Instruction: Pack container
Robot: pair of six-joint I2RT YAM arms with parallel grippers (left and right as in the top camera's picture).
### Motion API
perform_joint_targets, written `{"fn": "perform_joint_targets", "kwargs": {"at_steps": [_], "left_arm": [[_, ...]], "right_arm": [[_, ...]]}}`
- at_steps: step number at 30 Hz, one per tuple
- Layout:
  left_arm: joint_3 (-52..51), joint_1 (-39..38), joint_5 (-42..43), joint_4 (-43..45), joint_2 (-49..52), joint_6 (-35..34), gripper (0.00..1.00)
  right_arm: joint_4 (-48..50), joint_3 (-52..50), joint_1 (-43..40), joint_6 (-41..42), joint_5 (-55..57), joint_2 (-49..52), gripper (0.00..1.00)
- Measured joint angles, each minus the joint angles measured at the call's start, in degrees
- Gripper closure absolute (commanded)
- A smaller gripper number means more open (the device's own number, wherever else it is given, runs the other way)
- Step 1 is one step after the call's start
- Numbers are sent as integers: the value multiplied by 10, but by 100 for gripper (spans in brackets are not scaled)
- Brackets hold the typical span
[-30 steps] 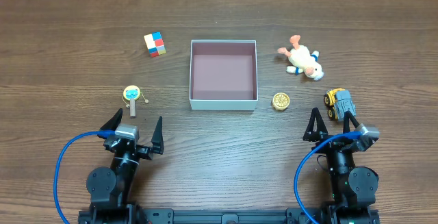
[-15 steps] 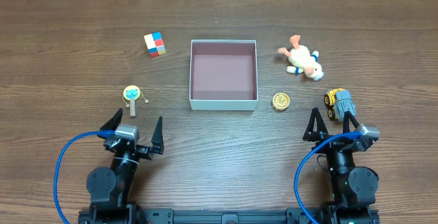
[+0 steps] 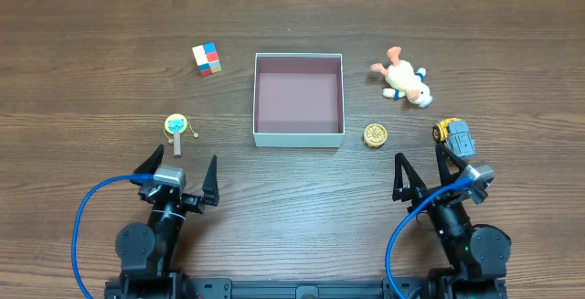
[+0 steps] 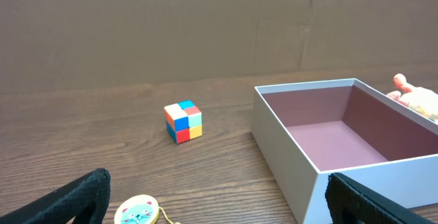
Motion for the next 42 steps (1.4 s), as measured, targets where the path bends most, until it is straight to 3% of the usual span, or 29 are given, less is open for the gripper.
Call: {"fn": "perform_joint_targets", "kwargs": {"at_steps": [9,22,28,42], "left_arm": [[0,0,0,0,0,0,0],[-1,0,0,2,0,0,0],[-1,0,0,1,0,0,0],[-1,0,0,1,0,0,0]], "right_arm": [[-195,278,0,-96,21,130,0],[-659,790,0,-203,162,562,0],[-756,843,0,-219,198,675,0],[-758,843,-1,-278,213,836,0]]}}
